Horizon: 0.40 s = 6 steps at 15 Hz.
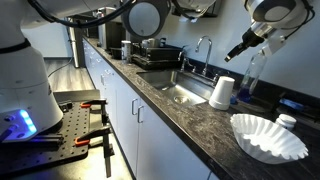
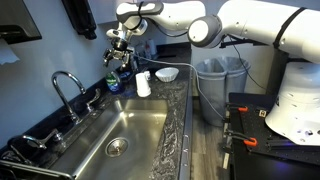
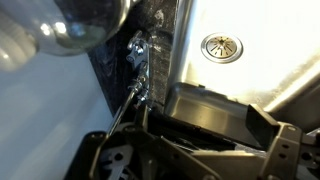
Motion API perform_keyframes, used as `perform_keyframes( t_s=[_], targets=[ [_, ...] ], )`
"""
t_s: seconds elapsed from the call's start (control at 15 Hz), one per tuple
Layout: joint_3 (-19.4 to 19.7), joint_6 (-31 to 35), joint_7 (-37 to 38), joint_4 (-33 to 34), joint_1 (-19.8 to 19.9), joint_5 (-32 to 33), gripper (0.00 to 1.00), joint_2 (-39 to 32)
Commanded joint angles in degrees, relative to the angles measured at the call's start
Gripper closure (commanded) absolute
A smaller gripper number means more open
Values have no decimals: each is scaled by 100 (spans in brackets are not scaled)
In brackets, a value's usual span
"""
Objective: Flip the cup over
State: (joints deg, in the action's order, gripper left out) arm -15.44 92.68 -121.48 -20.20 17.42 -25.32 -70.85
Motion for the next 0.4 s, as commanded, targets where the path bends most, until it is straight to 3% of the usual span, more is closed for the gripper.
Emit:
perform_keyframes(
  t_s=[0.0,0.33],
  targets=[
    [-53,-121,62,-1,13,160,0,81],
    [-94,-8,17,-1,25,120,0,-2]
  ],
)
